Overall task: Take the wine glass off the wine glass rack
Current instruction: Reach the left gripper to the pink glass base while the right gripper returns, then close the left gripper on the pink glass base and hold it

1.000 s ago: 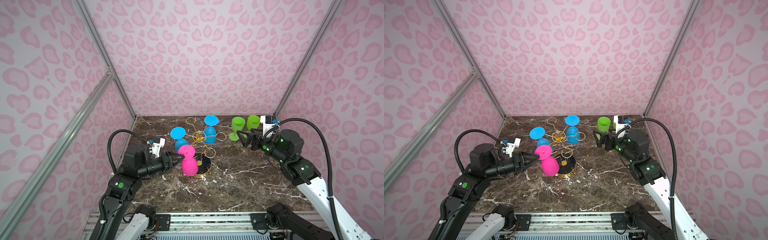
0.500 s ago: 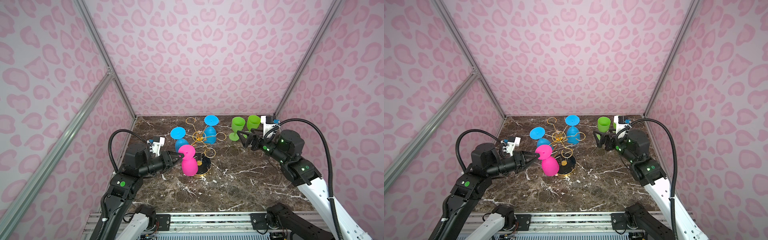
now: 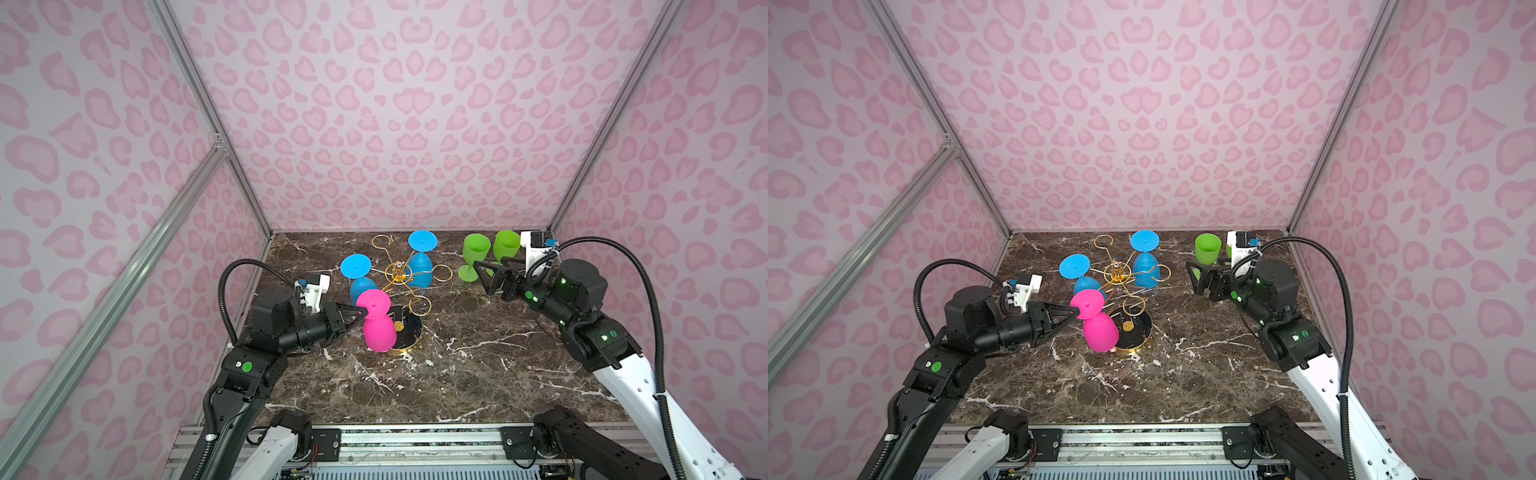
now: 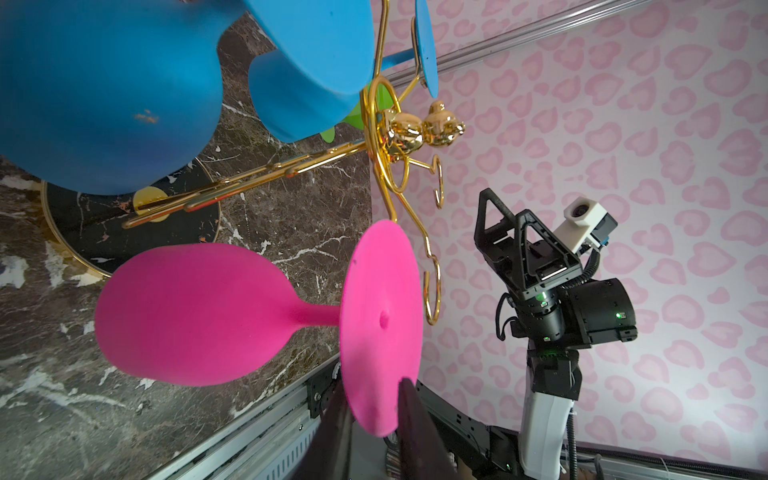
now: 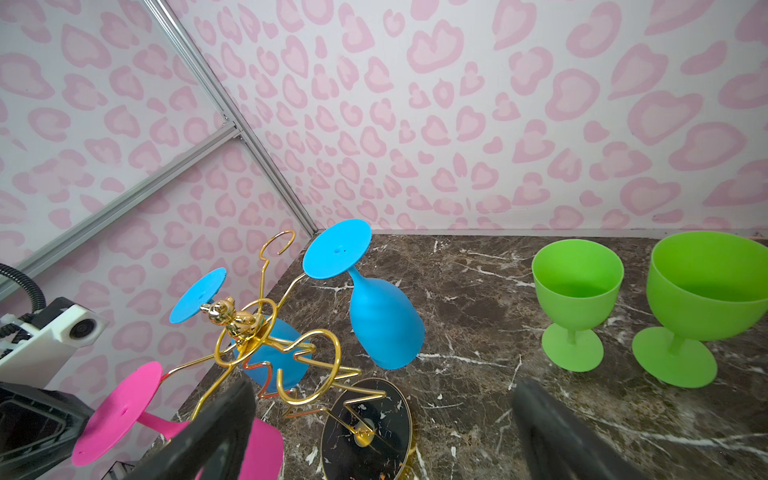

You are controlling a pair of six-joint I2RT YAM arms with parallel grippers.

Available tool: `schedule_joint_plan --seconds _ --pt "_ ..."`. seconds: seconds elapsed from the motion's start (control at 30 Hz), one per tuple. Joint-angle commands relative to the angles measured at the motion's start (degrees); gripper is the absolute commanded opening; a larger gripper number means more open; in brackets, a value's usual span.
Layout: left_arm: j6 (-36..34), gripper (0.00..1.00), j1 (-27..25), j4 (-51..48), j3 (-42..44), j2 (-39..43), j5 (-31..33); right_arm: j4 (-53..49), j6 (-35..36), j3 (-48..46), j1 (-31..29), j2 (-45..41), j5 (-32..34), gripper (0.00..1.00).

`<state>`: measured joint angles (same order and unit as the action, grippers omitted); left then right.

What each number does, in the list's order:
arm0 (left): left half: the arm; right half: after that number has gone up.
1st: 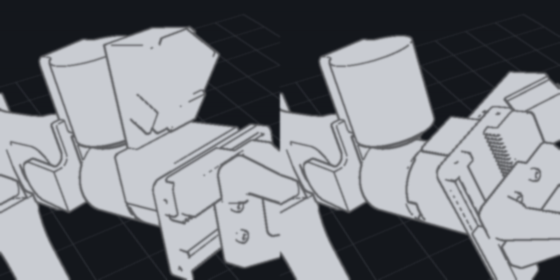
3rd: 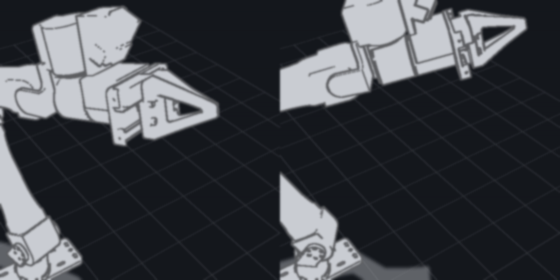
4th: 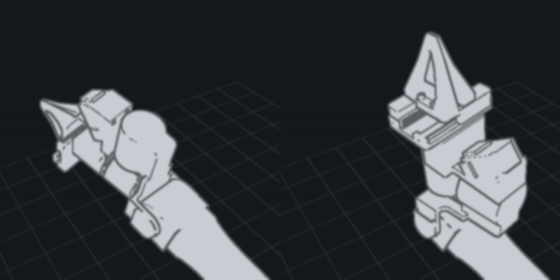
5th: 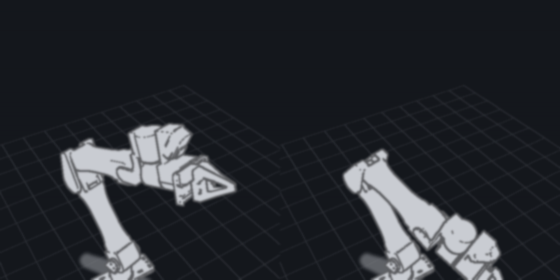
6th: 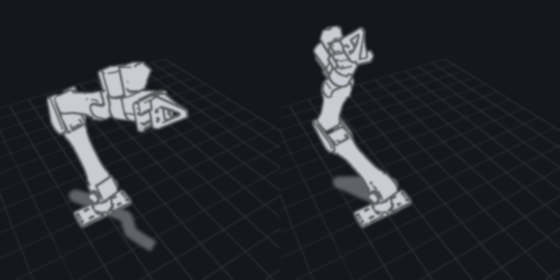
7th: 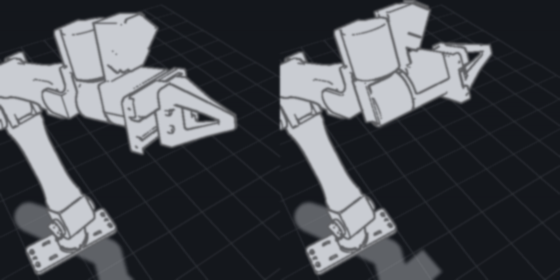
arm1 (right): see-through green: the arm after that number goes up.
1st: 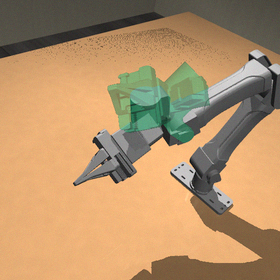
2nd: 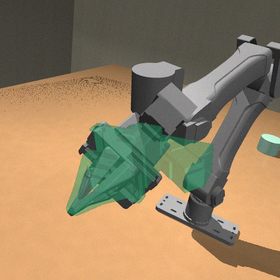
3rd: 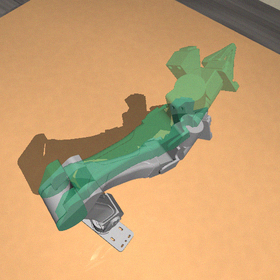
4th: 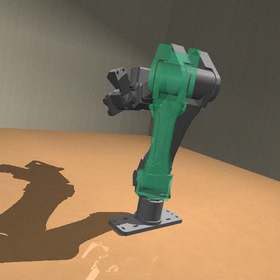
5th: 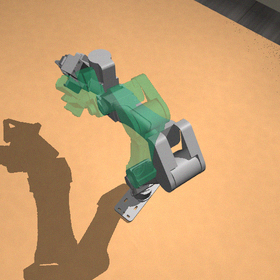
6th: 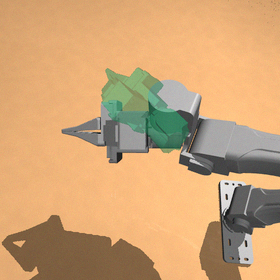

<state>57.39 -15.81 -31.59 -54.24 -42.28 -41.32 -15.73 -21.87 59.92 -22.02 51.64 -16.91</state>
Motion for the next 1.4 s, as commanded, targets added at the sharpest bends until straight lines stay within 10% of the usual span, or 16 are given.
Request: schedule_joint_plan --seconds 0.0,1.37 --pt "0.5 0.21 0.1 1.8 -0.4 0.3 0.7 1.8 0.0 -0.4 0.0 0.1 0.1 0.98" --pt "7.6 0.03 0.1 6.2 -1.5 1.9 2.8 1.8 0.0 -1.7 0.0 -1.5 1.5 0.98"
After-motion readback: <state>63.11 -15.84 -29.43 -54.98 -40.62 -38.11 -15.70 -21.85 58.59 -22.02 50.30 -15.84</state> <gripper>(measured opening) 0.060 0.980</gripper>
